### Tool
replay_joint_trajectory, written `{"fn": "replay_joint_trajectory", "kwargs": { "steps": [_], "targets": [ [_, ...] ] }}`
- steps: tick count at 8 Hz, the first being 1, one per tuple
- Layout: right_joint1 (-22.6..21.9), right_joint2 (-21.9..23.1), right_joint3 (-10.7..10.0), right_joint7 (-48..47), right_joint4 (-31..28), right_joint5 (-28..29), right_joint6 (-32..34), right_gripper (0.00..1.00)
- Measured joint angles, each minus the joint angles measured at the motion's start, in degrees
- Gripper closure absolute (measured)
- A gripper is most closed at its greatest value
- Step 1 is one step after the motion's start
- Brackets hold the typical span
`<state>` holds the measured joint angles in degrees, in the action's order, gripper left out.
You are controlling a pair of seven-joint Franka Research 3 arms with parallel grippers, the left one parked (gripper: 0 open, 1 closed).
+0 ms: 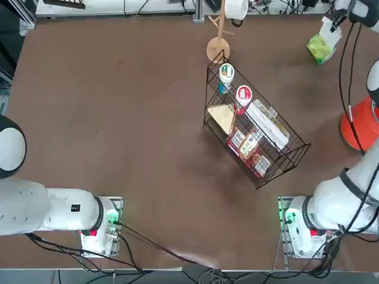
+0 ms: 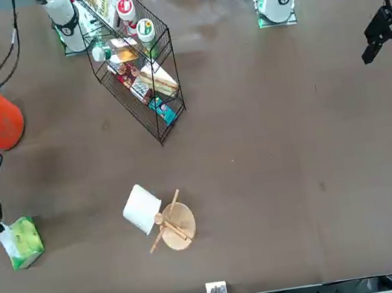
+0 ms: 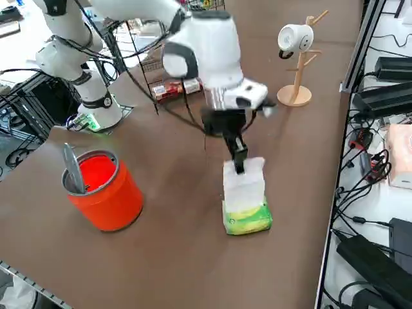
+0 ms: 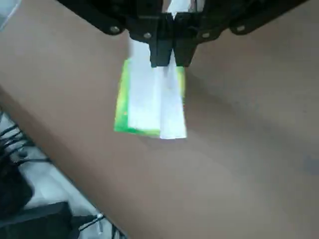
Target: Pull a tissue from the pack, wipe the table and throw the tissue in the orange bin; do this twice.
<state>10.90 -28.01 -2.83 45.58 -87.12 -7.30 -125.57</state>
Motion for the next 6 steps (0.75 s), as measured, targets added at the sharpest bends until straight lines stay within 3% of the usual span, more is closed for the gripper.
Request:
{"fn": "replay_joint_trajectory", "kwargs": {
  "steps": [2,3,6],
  "targets": [
    [-5.2,7.1,0.3,-15.0,-0.2,1.3,17.3,0.98],
    [-8.1,10.3,0.4,-24.0,-1.5,3.0,22.1,0.98],
    [-14.5,18.9,0.6,-47.1,-11.9,6.7,24.1,0.99]
  ]
}}
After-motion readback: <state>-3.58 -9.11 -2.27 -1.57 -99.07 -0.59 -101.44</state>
